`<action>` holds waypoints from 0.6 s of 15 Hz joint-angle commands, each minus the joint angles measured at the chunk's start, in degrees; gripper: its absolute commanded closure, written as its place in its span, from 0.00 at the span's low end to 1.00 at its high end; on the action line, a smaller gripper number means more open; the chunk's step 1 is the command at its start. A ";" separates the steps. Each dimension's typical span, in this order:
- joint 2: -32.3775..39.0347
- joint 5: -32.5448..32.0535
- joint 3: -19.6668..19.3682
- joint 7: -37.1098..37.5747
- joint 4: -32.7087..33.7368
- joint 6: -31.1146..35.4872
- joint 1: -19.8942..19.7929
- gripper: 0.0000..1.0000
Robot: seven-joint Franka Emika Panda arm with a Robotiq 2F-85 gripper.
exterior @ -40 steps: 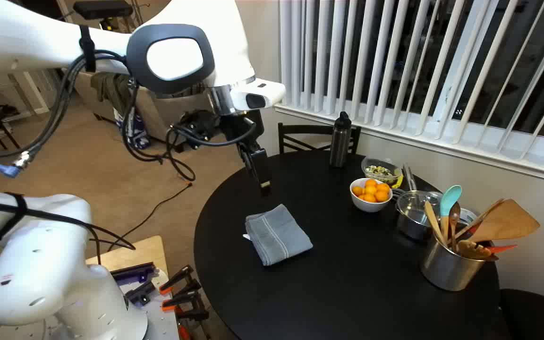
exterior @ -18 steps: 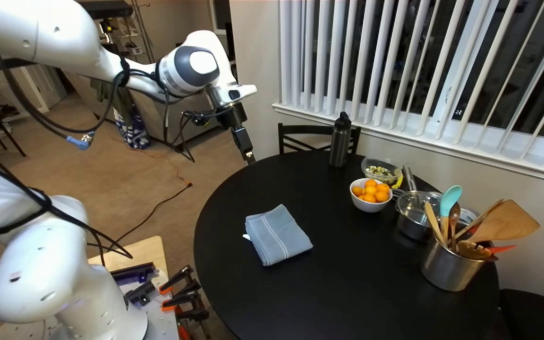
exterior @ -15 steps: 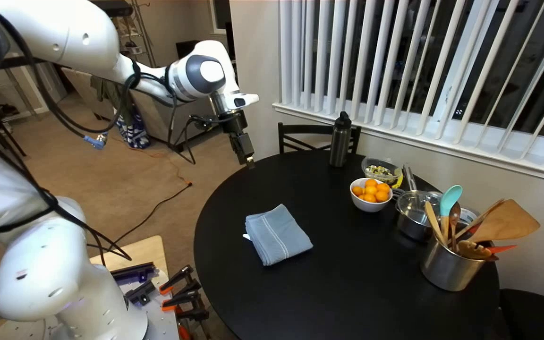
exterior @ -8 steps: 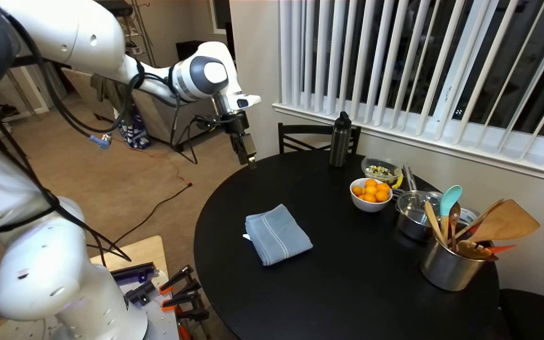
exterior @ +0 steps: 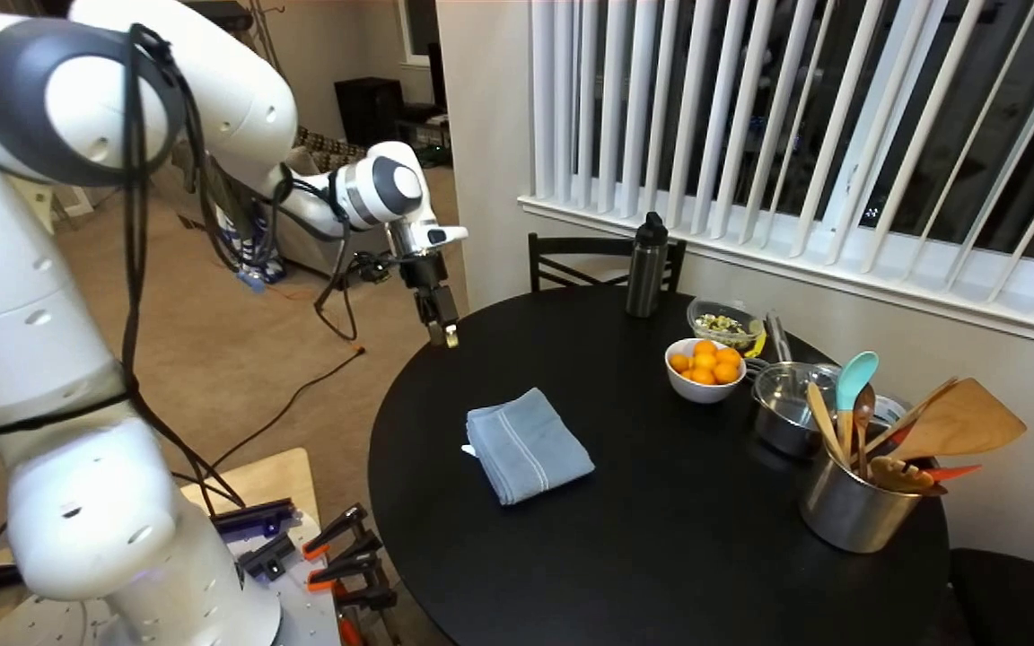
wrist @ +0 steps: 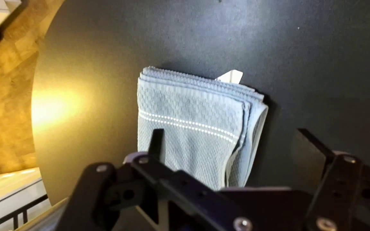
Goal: Unfold the blue towel from left to right.
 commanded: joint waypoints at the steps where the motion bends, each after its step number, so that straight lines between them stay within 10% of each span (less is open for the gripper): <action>1: 13.46 -3.57 -3.39 7.34 7.55 -6.49 5.25 0.00; 9: 33.78 -0.56 -12.90 8.45 24.86 -11.08 14.74 0.00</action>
